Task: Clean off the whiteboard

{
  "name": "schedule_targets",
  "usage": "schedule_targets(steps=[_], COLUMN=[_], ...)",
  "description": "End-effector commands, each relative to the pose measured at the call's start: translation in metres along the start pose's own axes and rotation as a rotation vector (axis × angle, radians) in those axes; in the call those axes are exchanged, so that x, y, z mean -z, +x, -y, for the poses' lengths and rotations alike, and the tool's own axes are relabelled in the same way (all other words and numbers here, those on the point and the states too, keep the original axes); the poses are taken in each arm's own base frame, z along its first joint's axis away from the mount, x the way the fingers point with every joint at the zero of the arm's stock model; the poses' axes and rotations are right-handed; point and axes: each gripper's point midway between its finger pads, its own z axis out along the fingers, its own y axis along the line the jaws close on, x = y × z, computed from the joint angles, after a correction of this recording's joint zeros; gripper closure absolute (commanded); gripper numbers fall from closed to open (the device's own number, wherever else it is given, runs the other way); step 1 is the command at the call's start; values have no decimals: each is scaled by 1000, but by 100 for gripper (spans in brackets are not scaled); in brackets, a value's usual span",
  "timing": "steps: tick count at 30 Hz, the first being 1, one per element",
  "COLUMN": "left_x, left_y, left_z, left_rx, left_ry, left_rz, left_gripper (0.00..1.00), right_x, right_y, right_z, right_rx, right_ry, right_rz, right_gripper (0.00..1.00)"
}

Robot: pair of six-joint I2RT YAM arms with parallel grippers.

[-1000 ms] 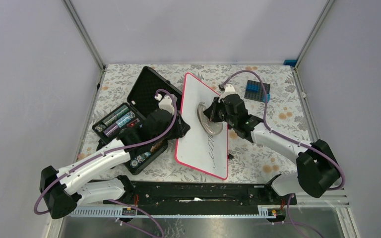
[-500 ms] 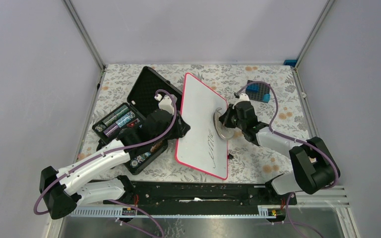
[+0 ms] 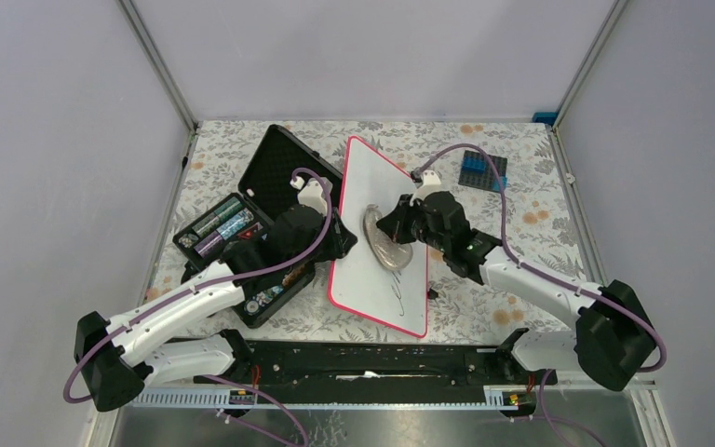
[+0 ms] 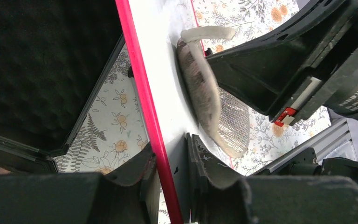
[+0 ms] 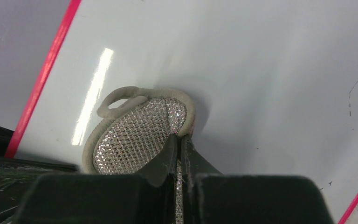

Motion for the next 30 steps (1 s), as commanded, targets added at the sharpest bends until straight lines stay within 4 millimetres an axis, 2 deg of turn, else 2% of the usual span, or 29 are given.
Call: schedule_targets(steps=[1, 3, 7, 8, 9, 12, 16, 18, 23, 25, 27, 30], left_x=[-1, 0, 1, 1, 1, 1, 1, 2, 0, -1, -1, 0], left_y=[40, 40, 39, 39, 40, 40, 39, 38, 41, 41, 41, 39], left_z=[-17, -17, -18, -17, -17, -17, -17, -16, -18, -18, -17, -16], left_rx=[-173, -173, -178, -181, -183, -187, -186, -180, -176, -177, -178, -181], left_ry=[-23, -22, -21, -18, -17, -14, -13, -11, -15, -15, -13, -11], left_rz=[-157, -155, -150, -152, -153, -155, -150, -141, -147, -150, -147, -144], left_gripper=[100, 100, 100, 100, 100, 100, 100, 100, 100, 100, 100, 100], right_x=[2, 6, 28, 36, 40, 39, 32, 26, 14, 15, 19, 19], right_y=[51, 76, 120, 132, 133, 131, 103, 84, 45, 27, 14, 23], right_z=[35, 64, 138, 152, 159, 140, 110, 80, -18, -41, -51, -35], right_rx=[-68, -82, -156, -183, -204, -226, -179, -120, -29, -35, -48, -68], right_ry=[64, 135, 324, 361, 382, 281, 219, 167, -57, -123, -158, -107], right_rz=[-116, -152, -220, -244, -245, -254, -231, -203, -156, -120, -78, -61], right_gripper=[100, 100, 100, 100, 100, 100, 100, 100, 100, 100, 100, 100])
